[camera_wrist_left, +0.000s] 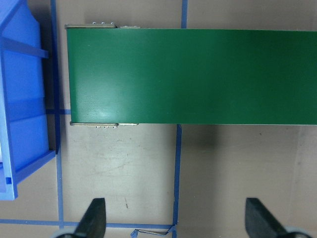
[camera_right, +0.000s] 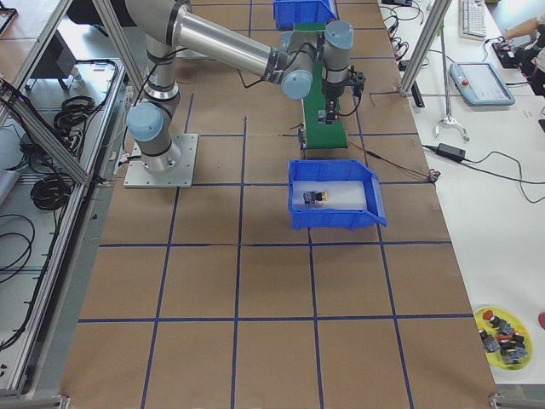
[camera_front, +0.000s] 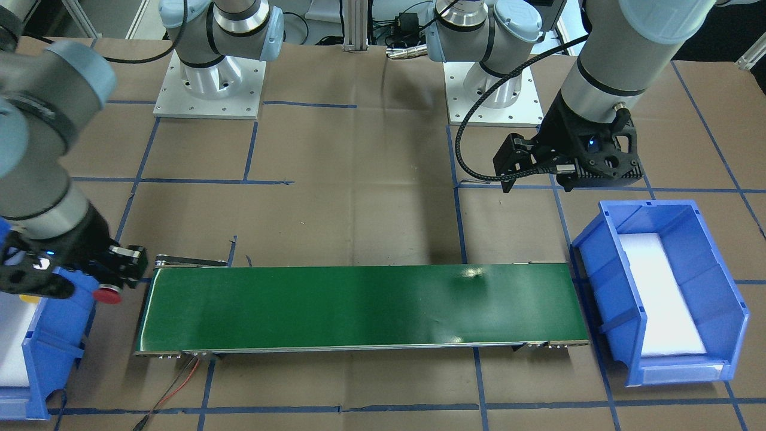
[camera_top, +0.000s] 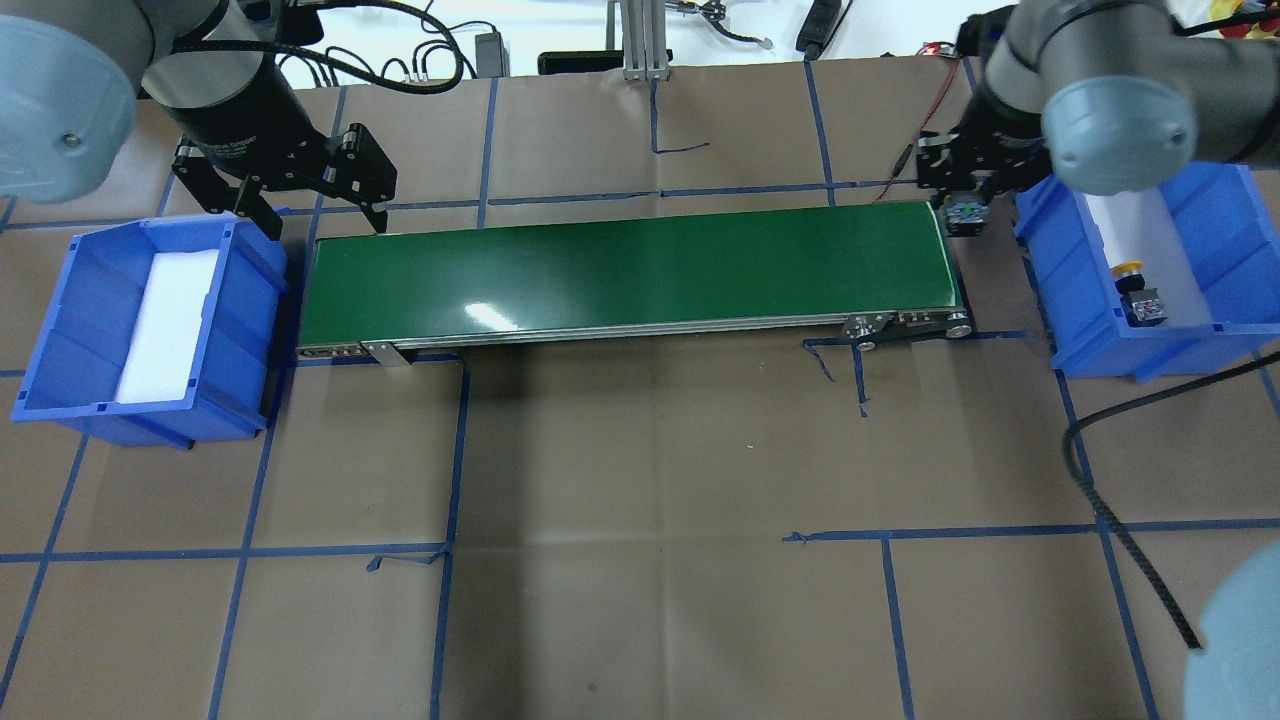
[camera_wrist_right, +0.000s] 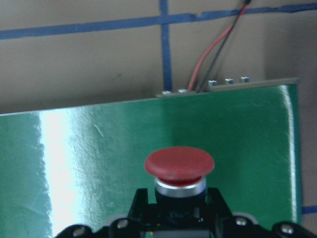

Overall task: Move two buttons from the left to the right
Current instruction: 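Lower the red button into the blue bin beside the yellow one and release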

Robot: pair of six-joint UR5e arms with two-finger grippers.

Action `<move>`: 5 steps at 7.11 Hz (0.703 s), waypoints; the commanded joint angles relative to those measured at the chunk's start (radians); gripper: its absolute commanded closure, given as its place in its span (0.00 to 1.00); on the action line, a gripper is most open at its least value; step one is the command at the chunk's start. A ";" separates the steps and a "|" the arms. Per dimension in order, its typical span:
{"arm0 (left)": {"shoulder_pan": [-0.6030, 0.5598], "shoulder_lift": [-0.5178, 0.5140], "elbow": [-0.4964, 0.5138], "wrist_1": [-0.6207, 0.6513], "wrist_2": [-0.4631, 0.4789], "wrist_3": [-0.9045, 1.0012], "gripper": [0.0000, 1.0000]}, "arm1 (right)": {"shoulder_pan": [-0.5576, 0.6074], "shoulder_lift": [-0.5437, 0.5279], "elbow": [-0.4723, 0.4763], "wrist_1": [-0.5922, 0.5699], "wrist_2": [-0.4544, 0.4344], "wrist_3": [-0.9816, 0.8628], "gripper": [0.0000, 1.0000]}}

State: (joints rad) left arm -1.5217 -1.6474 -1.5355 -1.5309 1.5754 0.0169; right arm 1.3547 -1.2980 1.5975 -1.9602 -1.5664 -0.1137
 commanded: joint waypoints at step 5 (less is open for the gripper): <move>0.000 0.000 0.000 0.000 0.000 0.000 0.00 | -0.264 0.253 -0.278 0.043 0.003 -0.481 0.95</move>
State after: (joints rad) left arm -1.5217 -1.6476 -1.5355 -1.5309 1.5754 0.0169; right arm 1.0961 -1.1159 1.3628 -1.9158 -1.5623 -0.5713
